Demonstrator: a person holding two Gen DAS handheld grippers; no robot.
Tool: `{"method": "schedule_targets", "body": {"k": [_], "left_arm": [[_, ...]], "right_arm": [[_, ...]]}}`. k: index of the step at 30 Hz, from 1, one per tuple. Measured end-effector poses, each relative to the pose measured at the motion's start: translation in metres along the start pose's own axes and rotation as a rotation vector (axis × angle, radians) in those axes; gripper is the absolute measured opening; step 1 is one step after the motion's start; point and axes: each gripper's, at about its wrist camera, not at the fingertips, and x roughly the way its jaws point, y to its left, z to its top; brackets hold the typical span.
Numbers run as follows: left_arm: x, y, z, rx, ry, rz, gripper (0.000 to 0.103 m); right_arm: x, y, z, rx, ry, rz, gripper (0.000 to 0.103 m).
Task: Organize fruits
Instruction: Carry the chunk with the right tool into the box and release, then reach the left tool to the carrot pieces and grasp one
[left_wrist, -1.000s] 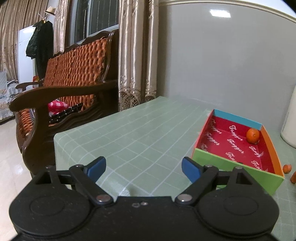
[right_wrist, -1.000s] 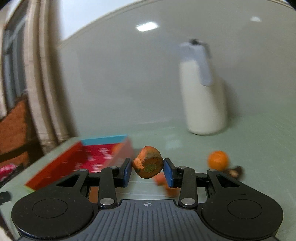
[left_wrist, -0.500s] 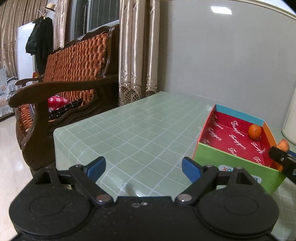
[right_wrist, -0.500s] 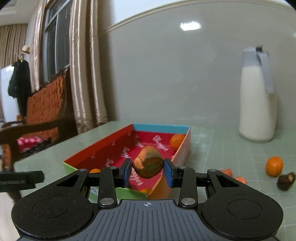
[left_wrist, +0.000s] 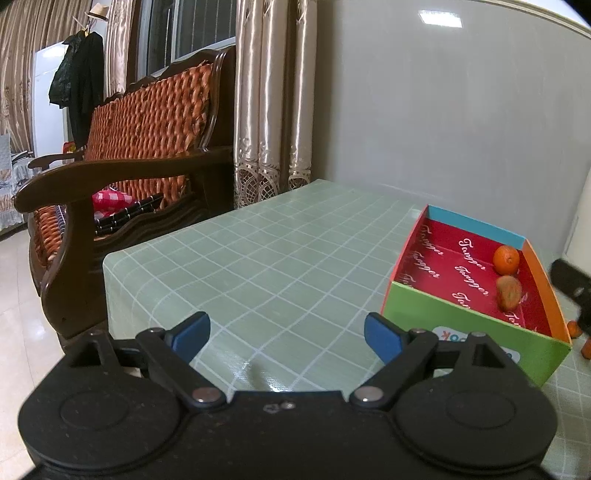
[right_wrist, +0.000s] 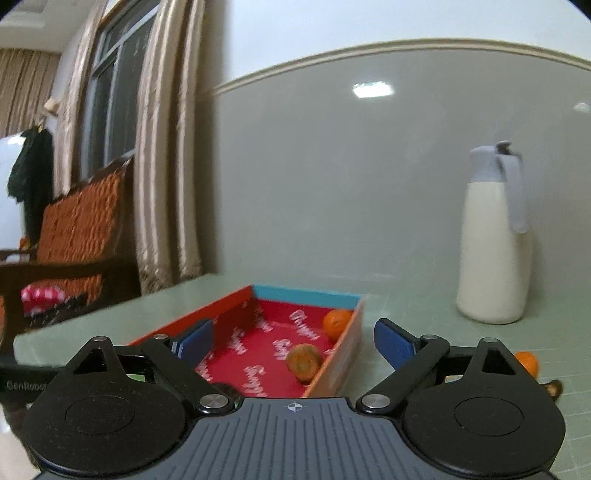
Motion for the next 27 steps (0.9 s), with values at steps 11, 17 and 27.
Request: {"method": "schedule_targets", "body": {"k": [11,17,27], "left_arm": [[-0.006,-0.014,-0.001,0.038,-0.035,-0.028,0.086],[-0.014,-0.038,-0.003,0.096,-0.063,-0.106,0.087],[-0.040,-0.112,-0.009,0.246,-0.115,-0.304,0.087]], "right_arm": [[-0.026,-0.053,0.011,0.071,-0.055,-0.288,0.103],[-0.045,-0.094,0.013,0.128,-0.077,-0.509,0.103],[-0.081,-0.147,0.009,0.169,-0.088,-0.798,0.103]]}}
